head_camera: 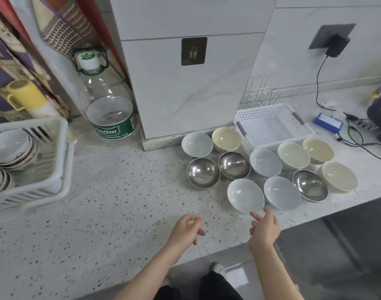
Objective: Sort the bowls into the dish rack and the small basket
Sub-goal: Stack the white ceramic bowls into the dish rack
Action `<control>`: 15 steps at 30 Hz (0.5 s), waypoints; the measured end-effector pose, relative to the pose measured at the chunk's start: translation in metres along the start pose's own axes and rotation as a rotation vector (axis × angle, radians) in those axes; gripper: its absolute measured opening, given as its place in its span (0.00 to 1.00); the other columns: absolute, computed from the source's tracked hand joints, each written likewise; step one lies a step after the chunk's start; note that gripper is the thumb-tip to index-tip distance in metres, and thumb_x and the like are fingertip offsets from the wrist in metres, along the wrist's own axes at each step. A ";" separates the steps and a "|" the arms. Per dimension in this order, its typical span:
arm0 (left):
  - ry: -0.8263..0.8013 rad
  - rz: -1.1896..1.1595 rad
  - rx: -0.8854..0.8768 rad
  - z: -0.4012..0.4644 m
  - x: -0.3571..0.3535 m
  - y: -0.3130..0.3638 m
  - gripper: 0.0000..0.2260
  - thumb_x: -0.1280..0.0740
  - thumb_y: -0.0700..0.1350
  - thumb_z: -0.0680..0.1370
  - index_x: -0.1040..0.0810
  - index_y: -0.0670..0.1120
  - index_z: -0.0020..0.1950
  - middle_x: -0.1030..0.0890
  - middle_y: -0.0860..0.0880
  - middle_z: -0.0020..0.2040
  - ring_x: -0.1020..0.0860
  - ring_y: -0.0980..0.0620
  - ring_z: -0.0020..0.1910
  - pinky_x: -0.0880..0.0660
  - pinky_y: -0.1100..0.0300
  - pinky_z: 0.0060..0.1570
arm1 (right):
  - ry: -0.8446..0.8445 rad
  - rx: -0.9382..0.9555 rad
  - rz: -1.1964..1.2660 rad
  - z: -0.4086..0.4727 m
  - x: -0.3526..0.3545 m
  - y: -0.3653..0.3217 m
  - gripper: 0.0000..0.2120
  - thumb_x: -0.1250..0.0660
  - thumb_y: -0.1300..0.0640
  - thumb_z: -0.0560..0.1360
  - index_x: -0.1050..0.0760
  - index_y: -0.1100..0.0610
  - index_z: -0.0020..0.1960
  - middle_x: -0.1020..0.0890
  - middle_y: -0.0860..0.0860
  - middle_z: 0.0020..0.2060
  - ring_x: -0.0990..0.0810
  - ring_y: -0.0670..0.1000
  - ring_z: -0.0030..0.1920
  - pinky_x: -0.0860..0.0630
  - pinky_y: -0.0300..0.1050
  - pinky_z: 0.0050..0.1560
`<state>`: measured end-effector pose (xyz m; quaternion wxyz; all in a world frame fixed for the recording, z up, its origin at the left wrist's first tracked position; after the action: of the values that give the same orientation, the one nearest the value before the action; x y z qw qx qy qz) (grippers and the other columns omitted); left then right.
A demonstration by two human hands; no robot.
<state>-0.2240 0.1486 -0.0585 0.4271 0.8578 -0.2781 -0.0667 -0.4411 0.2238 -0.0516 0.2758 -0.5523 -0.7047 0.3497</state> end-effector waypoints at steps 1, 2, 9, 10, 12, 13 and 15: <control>-0.004 -0.007 0.018 0.004 -0.009 0.004 0.11 0.38 0.56 0.80 0.26 0.55 0.60 0.14 0.54 0.44 0.25 0.60 0.27 0.31 0.67 0.31 | 0.013 0.003 -0.008 0.007 0.003 -0.004 0.12 0.38 0.51 0.75 0.26 0.55 0.56 0.17 0.53 0.36 0.40 0.46 0.24 0.40 0.38 0.23; -0.007 -0.016 0.036 0.009 -0.018 0.009 0.13 0.38 0.57 0.79 0.28 0.55 0.61 0.14 0.54 0.45 0.25 0.60 0.28 0.31 0.64 0.33 | 0.026 0.000 -0.019 0.014 0.005 -0.008 0.14 0.38 0.50 0.75 0.27 0.55 0.57 0.16 0.53 0.37 0.39 0.46 0.25 0.40 0.40 0.25; 0.016 -0.157 0.144 0.037 -0.093 0.031 0.19 0.35 0.60 0.77 0.32 0.55 0.65 0.13 0.53 0.45 0.24 0.55 0.32 0.36 0.64 0.27 | 0.033 -0.094 -0.125 0.067 0.027 -0.033 0.20 0.38 0.46 0.73 0.30 0.56 0.61 0.16 0.55 0.39 0.35 0.50 0.28 0.37 0.43 0.28; 0.023 -0.189 0.155 0.041 -0.103 0.031 0.19 0.35 0.58 0.77 0.31 0.54 0.65 0.13 0.51 0.45 0.24 0.55 0.30 0.37 0.65 0.25 | 0.018 -0.090 -0.136 0.074 0.029 -0.037 0.21 0.38 0.47 0.74 0.30 0.56 0.63 0.15 0.55 0.40 0.34 0.50 0.28 0.38 0.43 0.28; 0.040 -0.250 0.173 0.047 -0.120 0.032 0.17 0.34 0.54 0.77 0.31 0.53 0.64 0.13 0.49 0.45 0.25 0.55 0.28 0.39 0.65 0.24 | -0.017 -0.082 -0.169 0.085 0.034 -0.043 0.21 0.38 0.49 0.75 0.32 0.55 0.66 0.15 0.56 0.40 0.32 0.50 0.29 0.38 0.43 0.27; 0.045 -0.279 0.179 0.049 -0.128 0.033 0.16 0.34 0.52 0.77 0.31 0.53 0.64 0.13 0.48 0.46 0.25 0.54 0.28 0.39 0.65 0.23 | -0.037 -0.078 -0.195 0.089 0.036 -0.045 0.21 0.38 0.50 0.76 0.32 0.54 0.67 0.15 0.56 0.41 0.32 0.50 0.30 0.38 0.43 0.27; 0.049 -0.348 0.185 0.053 -0.140 0.033 0.14 0.35 0.49 0.78 0.30 0.52 0.63 0.13 0.47 0.45 0.25 0.54 0.27 0.39 0.65 0.23 | -0.085 -0.066 -0.253 0.094 0.037 -0.049 0.19 0.40 0.54 0.76 0.32 0.55 0.66 0.15 0.56 0.41 0.31 0.51 0.31 0.37 0.43 0.29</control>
<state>-0.3736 0.1706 -0.0834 0.3350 0.9299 -0.1203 -0.0926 -0.5510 0.2355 -0.0691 0.2690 -0.4525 -0.7910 0.3118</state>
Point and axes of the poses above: each hand's wrist, its own z-axis towards the middle knuckle, its own x-axis out of the back of the hand, y = z × x, the point moved 5 cm from there along z, towards the middle knuckle
